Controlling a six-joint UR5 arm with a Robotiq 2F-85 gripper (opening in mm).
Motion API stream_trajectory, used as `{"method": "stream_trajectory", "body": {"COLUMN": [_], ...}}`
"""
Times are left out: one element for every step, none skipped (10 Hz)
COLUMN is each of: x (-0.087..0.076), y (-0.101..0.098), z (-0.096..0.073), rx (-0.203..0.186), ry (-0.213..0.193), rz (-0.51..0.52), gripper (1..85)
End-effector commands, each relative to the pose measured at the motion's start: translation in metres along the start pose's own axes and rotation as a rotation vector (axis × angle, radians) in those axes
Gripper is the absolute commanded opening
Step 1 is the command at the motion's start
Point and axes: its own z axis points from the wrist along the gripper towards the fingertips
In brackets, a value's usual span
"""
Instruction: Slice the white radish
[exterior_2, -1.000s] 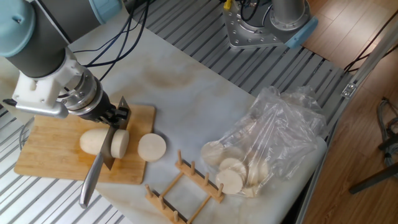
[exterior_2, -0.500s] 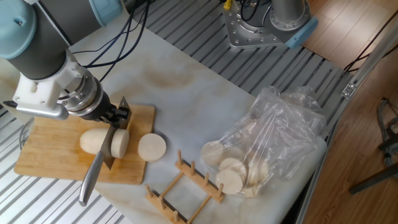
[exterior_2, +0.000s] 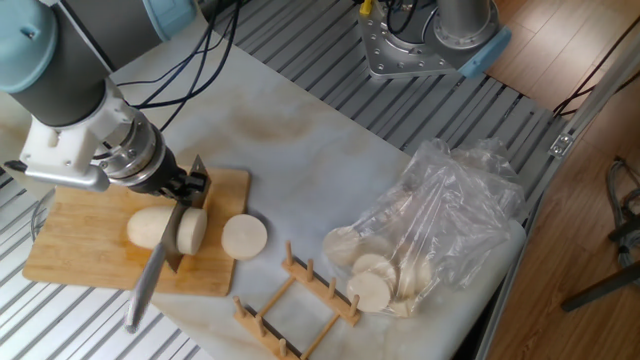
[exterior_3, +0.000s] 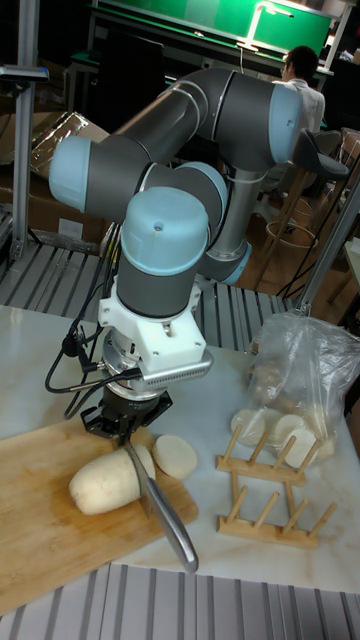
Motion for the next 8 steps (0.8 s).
{"method": "stream_trajectory", "body": {"x": [-0.004, -0.002, -0.001, 0.0, 0.004, 0.007, 0.008, 0.007], "y": [0.004, 0.004, 0.005, 0.007, 0.008, 0.008, 0.01, 0.011], "z": [-0.005, -0.006, -0.006, -0.007, -0.008, -0.009, -0.01, -0.013], "rx": [-0.021, -0.021, -0.029, -0.036, -0.041, -0.044, -0.049, -0.053], "ry": [-0.021, -0.018, -0.015, -0.008, 0.004, 0.013, 0.016, 0.014], "rz": [-0.006, -0.009, -0.011, -0.015, -0.018, -0.019, -0.021, -0.02], "gripper": [10.3, 10.7, 11.7, 14.3, 17.0, 18.0, 19.3, 20.0]}}
